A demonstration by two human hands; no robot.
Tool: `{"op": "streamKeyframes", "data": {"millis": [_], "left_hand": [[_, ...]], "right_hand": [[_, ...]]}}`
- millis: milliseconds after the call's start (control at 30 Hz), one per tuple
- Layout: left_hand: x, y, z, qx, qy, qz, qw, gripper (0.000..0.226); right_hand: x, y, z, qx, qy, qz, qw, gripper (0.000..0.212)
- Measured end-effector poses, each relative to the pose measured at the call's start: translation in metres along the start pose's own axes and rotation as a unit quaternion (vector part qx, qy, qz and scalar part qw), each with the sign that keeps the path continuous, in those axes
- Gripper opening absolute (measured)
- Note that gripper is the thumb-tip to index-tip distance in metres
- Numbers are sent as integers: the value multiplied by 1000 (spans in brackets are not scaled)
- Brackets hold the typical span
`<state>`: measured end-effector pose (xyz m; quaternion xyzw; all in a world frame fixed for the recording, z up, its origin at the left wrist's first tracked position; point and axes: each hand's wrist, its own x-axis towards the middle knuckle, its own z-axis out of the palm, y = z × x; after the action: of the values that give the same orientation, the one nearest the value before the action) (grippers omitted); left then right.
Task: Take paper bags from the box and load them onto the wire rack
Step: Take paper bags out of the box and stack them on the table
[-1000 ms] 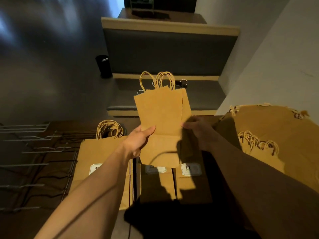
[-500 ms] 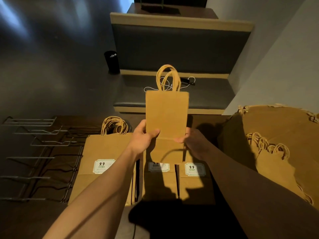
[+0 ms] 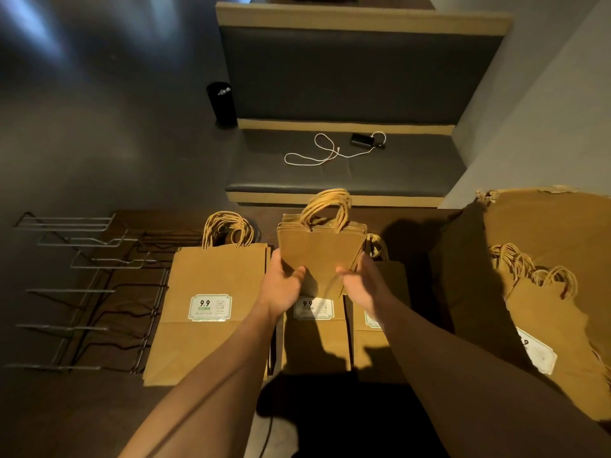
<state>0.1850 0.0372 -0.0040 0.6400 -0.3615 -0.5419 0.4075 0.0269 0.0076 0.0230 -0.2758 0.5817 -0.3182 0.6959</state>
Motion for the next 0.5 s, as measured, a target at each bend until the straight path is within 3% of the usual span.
{"op": "streamKeyframes", "data": {"millis": [67,133,200,233,300,400,500], "left_hand": [[3,1,1,-5,5,3,1000,46],[6,3,1,-7,5,11,1000,52],[9,6,1,13,14,24,1000,74],[9,9,2,41,19,30,999,88],[9,15,2,132,1,74,988,105],[3,25,11,286,-130,135,940,109],[-5,36,27,275,-158,126,940,104]], "right_hand": [[5,1,1,-16,49,11,999,44],[4,-1,3,27,38,8,999,39],[7,-4,5,131,34,1,991,41],[6,-7,4,123,24,-29,992,46],[2,-16,10,42,-8,-81,996,41],[0,-33,15,-163,63,-139,975,22],[2,-40,21,-264,81,-153,949,18]]}}
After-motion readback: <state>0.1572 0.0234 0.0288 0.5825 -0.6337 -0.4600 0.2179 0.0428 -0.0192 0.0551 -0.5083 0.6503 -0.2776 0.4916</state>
